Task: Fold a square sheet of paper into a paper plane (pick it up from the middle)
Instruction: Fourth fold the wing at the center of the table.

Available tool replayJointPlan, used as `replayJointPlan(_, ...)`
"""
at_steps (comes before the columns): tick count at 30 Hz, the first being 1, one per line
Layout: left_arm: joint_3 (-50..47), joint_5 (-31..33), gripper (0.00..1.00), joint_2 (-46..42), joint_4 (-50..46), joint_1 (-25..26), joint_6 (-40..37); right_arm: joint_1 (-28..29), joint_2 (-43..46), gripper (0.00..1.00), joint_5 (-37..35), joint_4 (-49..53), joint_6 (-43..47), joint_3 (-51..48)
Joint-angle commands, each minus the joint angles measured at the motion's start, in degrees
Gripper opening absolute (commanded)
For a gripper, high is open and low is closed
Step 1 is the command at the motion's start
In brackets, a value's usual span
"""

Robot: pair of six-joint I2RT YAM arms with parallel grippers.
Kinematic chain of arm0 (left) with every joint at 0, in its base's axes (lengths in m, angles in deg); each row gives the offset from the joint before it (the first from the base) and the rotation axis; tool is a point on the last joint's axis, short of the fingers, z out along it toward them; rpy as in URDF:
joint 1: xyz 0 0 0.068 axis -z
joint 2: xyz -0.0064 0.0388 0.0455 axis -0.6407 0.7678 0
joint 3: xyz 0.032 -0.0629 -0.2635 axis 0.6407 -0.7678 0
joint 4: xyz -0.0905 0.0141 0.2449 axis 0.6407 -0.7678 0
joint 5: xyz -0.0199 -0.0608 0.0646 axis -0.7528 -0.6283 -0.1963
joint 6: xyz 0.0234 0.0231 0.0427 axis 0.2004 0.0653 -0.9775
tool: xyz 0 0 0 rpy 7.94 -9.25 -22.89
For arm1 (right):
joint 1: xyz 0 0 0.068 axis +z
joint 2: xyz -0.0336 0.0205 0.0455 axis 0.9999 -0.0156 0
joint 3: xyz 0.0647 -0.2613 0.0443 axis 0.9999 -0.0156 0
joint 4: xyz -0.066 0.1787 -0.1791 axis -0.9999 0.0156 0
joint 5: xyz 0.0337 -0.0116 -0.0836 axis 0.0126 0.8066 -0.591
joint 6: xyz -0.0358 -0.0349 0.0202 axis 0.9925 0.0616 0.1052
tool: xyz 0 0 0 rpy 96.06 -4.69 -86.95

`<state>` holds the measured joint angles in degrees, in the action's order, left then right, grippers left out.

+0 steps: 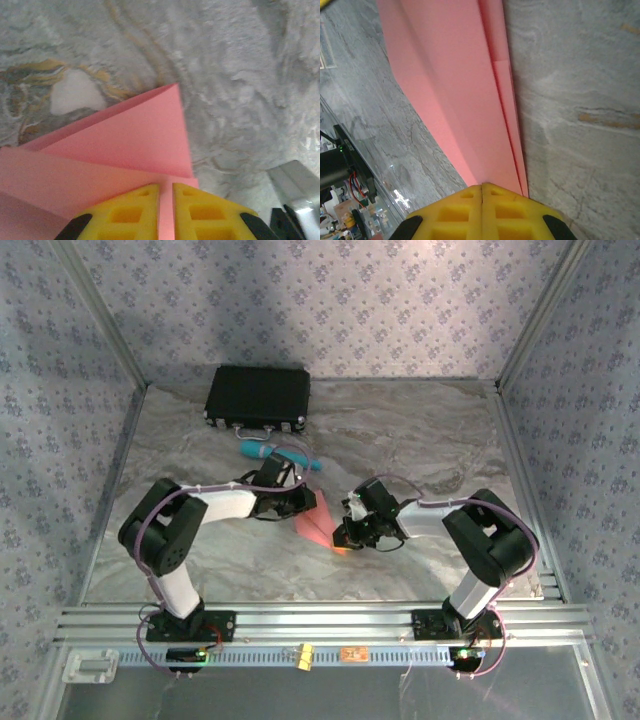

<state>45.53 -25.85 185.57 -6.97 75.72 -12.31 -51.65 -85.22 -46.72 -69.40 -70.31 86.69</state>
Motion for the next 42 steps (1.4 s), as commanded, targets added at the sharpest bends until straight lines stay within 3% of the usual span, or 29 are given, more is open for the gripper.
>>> replayJointPlan(1, 0.8, 2.0, 0.14, -3.5, -1.1, 2.0, 0.9, -0.3, -1.1, 0.01, -3.6, 6.4, -0.4, -2.5)
replayJointPlan(7, -3.0, 1.5, 0.1, -1.4, 2.9, 5.3, 4.4, -0.4, -0.9, 0.01, -3.7, 6.1, -0.5, -2.6)
replayJointPlan(14, -4.8, 2.0, 0.09, 4.2, 5.7, 4.0, 5.1, -0.5, -0.6, 0.01, -3.8, 5.8, -0.8, -3.0)
replayJointPlan(26, -4.6, 1.5, 0.09, 4.4, 5.0, 3.8, 4.4, -0.7, 4.6, 0.05, -1.2, 2.6, -1.7, 1.9)
replayJointPlan(34, -4.1, 1.2, 0.09, 4.3, 4.6, 3.7, 4.1, -0.5, -3.2, 0.06, -2.2, 1.2, -2.1, 5.8)
replayJointPlan(42, -2.7, 0.8, 0.09, 3.7, 3.3, 0.3, 2.3, -1.0, -4.5, 0.01, -4.2, 4.0, -0.7, 0.7)
